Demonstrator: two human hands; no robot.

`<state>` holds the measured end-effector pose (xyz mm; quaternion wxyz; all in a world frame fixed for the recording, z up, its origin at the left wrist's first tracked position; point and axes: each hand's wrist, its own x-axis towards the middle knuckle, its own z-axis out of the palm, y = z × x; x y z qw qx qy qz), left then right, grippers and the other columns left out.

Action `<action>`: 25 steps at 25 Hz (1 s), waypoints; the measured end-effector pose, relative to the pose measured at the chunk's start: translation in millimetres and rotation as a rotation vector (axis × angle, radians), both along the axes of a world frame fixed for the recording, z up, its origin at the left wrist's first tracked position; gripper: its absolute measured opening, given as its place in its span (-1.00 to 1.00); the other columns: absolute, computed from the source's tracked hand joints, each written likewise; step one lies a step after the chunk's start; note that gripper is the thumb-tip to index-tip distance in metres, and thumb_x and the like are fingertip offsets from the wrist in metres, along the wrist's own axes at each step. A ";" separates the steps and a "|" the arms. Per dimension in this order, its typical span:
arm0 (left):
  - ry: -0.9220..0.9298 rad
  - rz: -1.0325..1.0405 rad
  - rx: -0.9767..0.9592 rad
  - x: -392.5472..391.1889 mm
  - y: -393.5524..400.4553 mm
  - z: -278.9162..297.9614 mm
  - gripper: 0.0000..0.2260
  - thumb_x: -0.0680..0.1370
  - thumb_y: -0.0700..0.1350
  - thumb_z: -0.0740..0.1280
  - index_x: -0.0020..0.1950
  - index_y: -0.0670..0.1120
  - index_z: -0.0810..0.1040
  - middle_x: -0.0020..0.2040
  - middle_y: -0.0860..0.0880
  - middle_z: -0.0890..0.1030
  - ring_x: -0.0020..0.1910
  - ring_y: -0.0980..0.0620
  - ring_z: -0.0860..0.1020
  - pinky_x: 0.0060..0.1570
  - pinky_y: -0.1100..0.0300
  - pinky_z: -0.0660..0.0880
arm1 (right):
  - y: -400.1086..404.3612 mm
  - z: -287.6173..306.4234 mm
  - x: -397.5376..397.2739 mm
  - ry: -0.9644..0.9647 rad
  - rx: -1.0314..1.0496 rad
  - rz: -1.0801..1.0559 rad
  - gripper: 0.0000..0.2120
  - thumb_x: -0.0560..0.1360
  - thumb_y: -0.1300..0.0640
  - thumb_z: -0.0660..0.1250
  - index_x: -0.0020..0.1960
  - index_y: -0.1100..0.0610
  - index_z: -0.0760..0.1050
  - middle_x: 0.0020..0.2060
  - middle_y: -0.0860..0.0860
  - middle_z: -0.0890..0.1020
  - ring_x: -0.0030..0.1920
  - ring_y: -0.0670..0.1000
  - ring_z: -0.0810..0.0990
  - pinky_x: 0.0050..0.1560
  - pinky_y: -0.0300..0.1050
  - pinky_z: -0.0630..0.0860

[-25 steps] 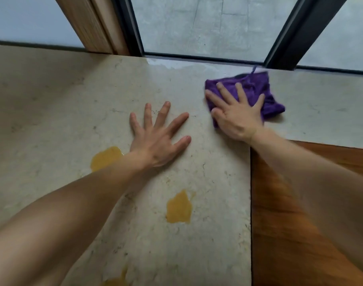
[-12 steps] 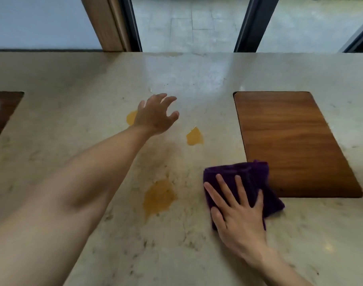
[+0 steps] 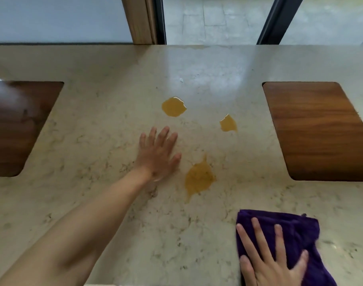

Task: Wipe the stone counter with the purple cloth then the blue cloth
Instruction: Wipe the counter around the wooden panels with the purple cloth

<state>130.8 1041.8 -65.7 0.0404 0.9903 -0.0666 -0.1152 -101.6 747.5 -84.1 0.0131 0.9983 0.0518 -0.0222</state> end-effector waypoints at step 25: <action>-0.115 -0.042 0.030 3.4 -0.5 -10.3 -0.31 0.51 0.25 0.15 0.59 0.02 0.15 0.62 -0.10 0.12 0.58 -0.31 0.05 0.42 -0.41 0.08 | 99.8 29.1 623.2 0.201 0.202 0.016 -0.48 0.59 -0.16 -0.17 0.55 -0.31 -0.07 0.60 -0.17 -0.11 0.58 0.19 -0.22 0.29 0.66 -0.25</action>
